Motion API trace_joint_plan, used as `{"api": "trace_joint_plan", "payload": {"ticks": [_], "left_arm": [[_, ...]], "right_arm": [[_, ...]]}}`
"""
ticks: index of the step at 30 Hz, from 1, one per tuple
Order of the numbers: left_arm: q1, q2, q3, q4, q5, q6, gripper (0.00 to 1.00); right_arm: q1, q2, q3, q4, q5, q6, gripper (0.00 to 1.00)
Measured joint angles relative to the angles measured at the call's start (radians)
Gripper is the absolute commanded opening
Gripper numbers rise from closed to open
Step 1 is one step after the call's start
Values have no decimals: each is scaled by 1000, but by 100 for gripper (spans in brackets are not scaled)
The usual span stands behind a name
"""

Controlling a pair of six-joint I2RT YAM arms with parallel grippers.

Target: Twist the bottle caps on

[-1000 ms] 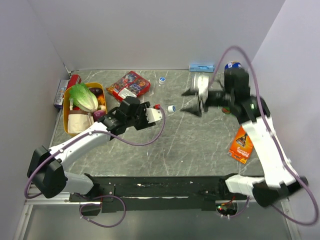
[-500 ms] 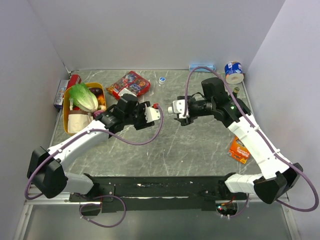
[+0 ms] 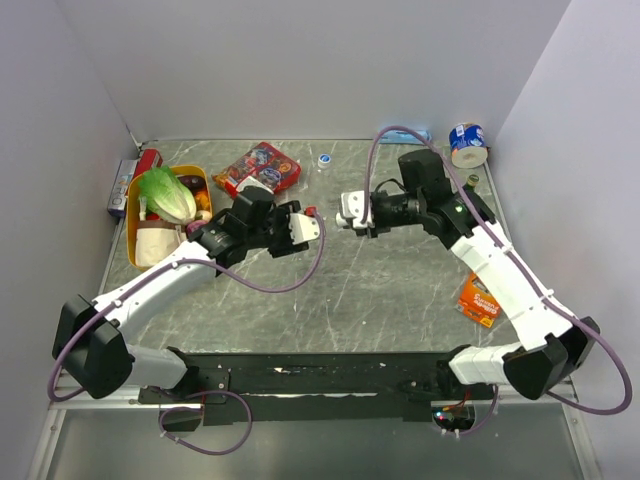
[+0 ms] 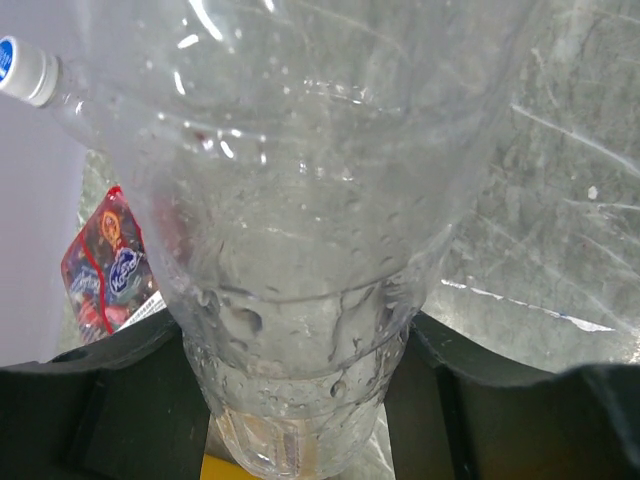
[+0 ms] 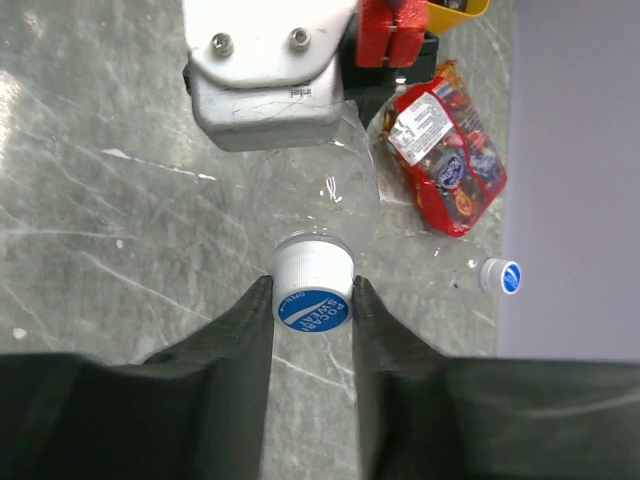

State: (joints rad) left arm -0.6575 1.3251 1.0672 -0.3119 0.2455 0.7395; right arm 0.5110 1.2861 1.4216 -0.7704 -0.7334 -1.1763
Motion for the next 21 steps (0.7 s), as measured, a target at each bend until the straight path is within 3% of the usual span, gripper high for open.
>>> {"api": "trace_joint_plan", "payload": {"ticks": [4,6,10,13,14,18,21], "left_arm": [[11,-5,-1,7,-8,-4,1],[14,-8,-3,18,-12,-18,1],[14,-20,-23,76,-23,-95,1],[15,-20,-35,116,-29,-178,67],[15,-20,-39,121,-33,-206,96],[8,-20,-69,156,-42,-258,96],[0,-24,-97,187,-82,-269,96]], "right_arm": [[-3,50,63,-16,-17,80,2],[-11,73,94,-21,-30,144,0],[-68,137,169,10,-112,458,0],[-98,195,226,48,-162,679,0],[-99,207,236,54,-162,717,0],[-84,262,331,7,-109,783,0],[-74,319,457,-117,-46,733,0]]}}
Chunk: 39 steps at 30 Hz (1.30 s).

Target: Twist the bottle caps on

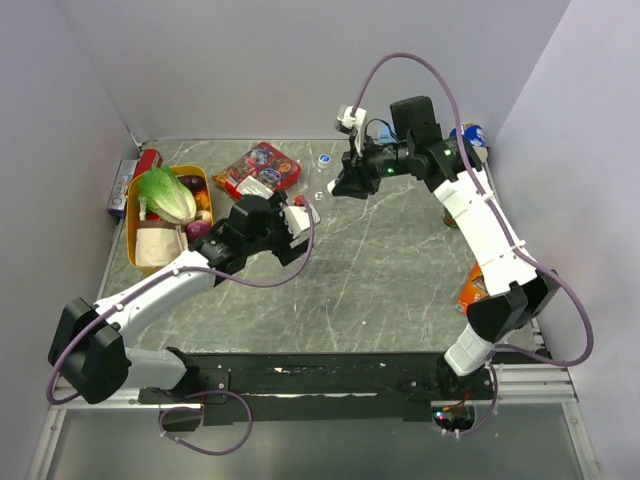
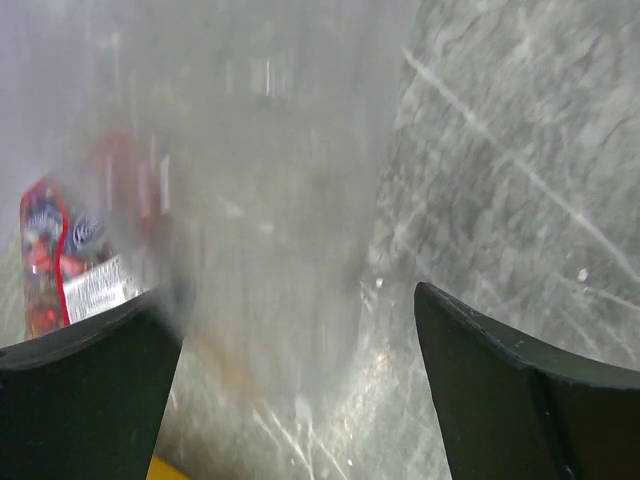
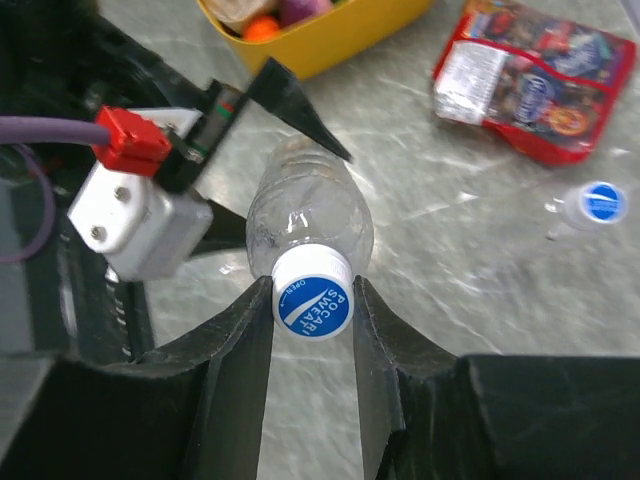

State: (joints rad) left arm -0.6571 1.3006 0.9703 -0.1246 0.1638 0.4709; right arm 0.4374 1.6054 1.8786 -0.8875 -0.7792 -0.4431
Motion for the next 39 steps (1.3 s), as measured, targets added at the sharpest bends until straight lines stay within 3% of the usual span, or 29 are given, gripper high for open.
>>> {"api": "trace_joint_plan", "payload": {"ticks": [6,13,27,39], "left_arm": [[-1,-85,-120,-5,-94,-60,96],[31,-163,-198,-25,-108,-180,96],[45,-163,-199,-8,-80,-243,96],[58,-157,-200,-5,-46,-259,96]], "right_arm": [[-36,97,193,-251,156,-172,0],[-56,180,229,-412,310,-274,0],[-15,319,262,-452,450,-278,0],[-9,322,239,-452,476,-261,15]]}}
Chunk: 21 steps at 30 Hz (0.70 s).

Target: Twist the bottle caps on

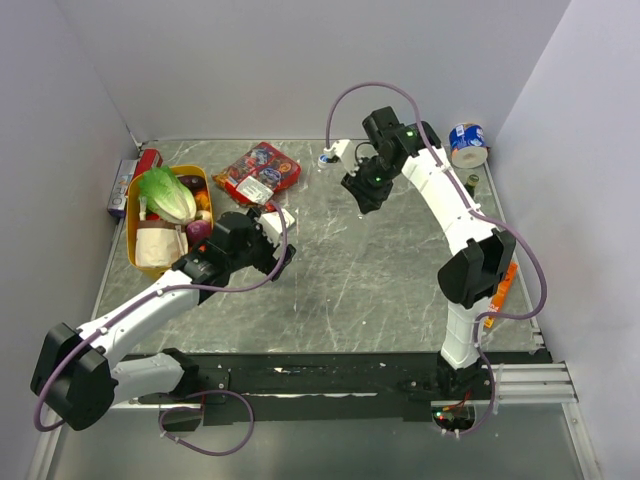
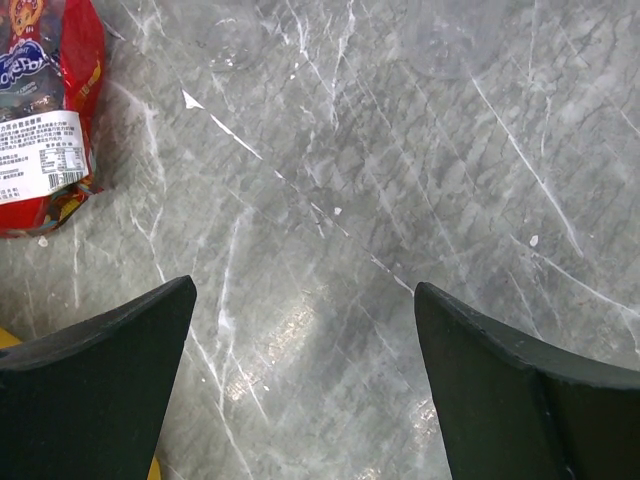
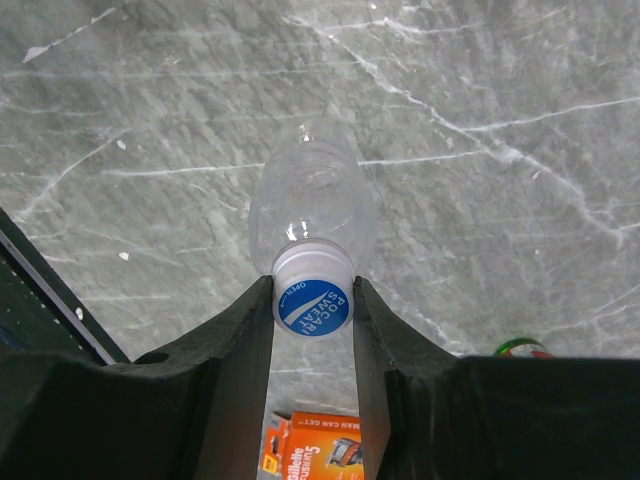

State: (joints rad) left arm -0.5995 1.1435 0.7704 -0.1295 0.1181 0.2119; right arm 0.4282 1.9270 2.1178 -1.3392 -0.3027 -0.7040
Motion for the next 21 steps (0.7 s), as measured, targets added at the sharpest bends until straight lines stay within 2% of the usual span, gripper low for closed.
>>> {"api": "trace_joint_plan", "payload": {"ticks": [9,18,21], "left_arm": [[12,0,-14,14,29,0,96],[14,2,-14,14,43,0,96],[14,2,-14,14,43,0,96]], "right_arm": [[13,1,-32,16,8,7,28],[22,1,-38,33,8,10,47],[23,1,-39,39,8,13,50]]}}
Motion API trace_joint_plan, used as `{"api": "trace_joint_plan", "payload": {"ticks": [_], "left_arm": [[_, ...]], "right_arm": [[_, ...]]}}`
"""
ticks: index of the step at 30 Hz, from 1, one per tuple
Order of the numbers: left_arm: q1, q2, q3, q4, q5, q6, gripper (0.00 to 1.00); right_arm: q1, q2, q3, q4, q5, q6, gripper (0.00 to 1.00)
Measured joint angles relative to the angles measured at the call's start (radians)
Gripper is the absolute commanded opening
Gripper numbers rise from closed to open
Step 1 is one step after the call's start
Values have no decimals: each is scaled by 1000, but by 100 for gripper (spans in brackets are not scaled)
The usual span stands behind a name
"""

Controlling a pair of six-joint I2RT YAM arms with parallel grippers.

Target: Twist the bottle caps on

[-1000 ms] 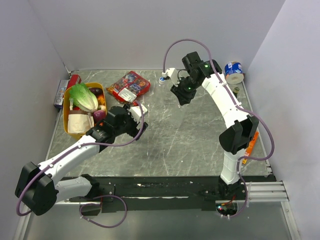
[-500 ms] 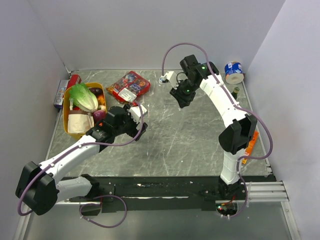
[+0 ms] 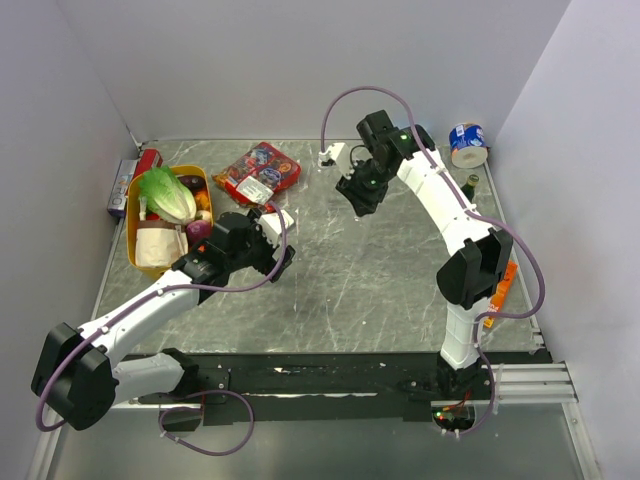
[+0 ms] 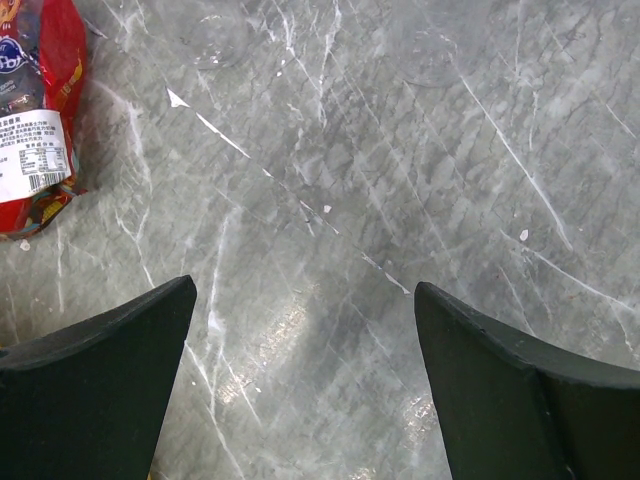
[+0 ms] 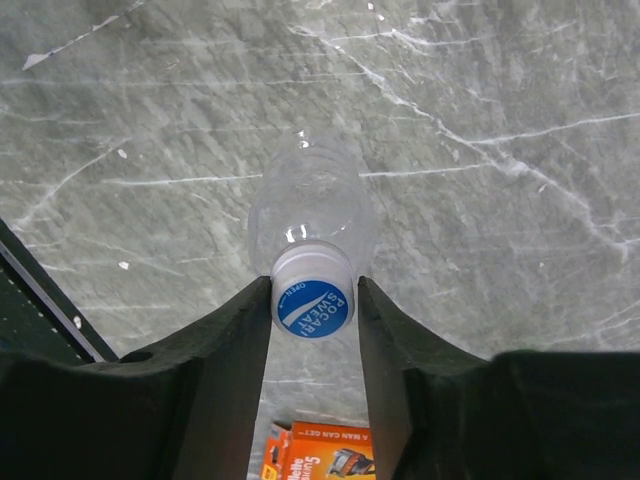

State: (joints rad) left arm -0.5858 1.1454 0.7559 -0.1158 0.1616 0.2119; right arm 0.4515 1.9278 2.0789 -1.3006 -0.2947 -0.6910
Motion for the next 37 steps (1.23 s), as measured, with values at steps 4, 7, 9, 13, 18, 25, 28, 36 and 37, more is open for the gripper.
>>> {"api": "trace_joint_plan", "payload": {"ticks": [4,7,9,13,18,25,28,36,37], "left_arm": [[0,0,0,0,4,0,96],[2,0,0,0,11,0,96],[2,3,0,0,17,0,96],[2,6,0,0,26,-1,96],[3,12,0,-1,35,-8,96],[3,21,0,0,46,-25,96],[3,31,0,0,56,-58,96],[46,38,1,0,80,-197,96],[55,39,2,2,78,-217,96]], "right_arm": [[0,0,-10,3,0,4,63],[0,0,-11,8,0,11,66],[0,0,-11,10,-1,14,68],[0,0,-15,22,-5,25,71],[0,0,-20,27,-23,36,77],[0,-26,-20,19,-123,43,94],[0,-66,-23,22,-166,60,100],[3,-305,-229,289,92,350,100],[3,-317,-241,319,130,370,100]]}}
